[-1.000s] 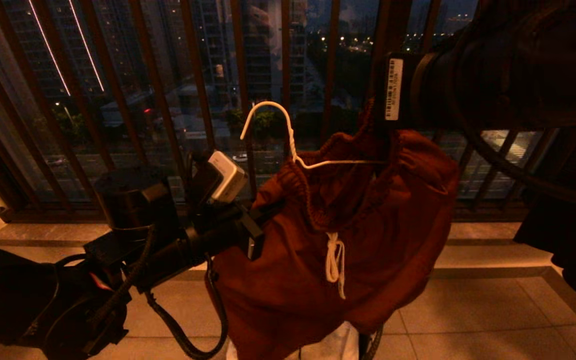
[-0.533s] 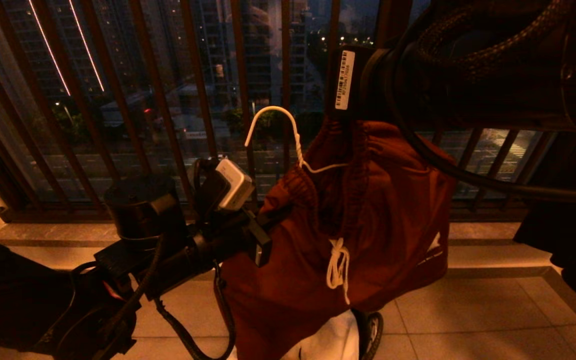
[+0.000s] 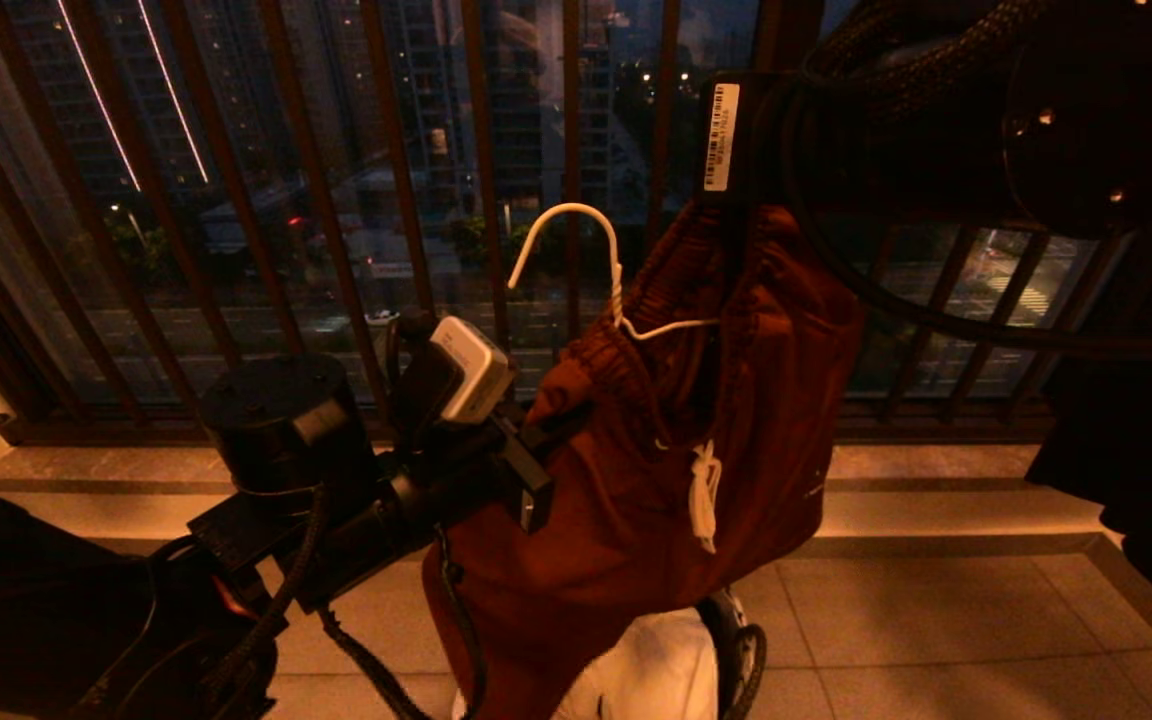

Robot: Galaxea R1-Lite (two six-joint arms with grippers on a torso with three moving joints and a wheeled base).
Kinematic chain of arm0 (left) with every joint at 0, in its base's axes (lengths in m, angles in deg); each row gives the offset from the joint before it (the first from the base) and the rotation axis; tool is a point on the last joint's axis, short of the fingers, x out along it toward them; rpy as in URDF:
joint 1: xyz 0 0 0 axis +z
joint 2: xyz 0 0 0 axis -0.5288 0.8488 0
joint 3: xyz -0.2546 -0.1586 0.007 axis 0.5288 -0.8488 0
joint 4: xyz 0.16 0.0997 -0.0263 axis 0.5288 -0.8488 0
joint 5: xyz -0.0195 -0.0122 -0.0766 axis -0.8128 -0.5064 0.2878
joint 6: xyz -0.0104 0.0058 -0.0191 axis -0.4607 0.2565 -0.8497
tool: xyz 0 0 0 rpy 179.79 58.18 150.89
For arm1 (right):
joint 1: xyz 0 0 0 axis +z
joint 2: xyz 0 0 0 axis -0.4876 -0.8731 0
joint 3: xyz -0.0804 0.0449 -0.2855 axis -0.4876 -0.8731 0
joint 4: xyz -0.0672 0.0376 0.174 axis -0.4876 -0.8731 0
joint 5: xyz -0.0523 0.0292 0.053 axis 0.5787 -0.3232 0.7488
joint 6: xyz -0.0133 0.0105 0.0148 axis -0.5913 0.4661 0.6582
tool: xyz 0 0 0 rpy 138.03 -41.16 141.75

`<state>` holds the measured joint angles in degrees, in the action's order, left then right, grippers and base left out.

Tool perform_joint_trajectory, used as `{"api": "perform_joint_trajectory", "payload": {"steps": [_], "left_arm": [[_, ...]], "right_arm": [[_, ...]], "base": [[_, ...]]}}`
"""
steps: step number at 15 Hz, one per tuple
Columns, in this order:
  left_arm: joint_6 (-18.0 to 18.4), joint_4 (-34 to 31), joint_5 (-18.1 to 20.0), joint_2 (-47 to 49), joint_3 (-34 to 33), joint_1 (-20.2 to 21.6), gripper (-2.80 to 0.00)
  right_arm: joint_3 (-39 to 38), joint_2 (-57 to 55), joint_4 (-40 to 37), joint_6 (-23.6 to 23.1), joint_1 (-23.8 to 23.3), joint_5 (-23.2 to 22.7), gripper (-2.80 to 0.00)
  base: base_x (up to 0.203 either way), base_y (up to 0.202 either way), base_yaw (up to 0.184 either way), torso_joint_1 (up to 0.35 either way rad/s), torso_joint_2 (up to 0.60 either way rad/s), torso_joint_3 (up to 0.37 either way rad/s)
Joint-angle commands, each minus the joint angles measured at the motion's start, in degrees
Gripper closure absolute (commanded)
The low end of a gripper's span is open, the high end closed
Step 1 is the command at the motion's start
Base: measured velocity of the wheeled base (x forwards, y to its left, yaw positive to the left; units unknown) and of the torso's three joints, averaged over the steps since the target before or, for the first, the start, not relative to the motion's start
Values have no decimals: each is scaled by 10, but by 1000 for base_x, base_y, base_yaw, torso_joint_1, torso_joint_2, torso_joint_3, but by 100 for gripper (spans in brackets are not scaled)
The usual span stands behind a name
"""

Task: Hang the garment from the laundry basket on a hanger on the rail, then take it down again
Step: Hang the clothes on the clothes rack

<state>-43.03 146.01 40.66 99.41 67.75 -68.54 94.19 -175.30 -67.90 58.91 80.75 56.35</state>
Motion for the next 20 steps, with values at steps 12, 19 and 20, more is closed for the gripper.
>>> {"api": "perform_joint_trajectory", "payload": {"steps": [12,19,20], "left_arm": [[5,82,-70,30,14,-31,0],[0,100,-79,24,11,-43,0],[0,101,-79,24,10,-43,0]], "right_arm": [[-1,-20,-9,-14,29,31,0],[-6,-39,-3,-7,42,35,0],[-6,-38,-2,-7,42,36,0]], "base": [[0,0,0,0,0,0],[0,0,0,0,0,0],[0,0,0,0,0,0]]}}
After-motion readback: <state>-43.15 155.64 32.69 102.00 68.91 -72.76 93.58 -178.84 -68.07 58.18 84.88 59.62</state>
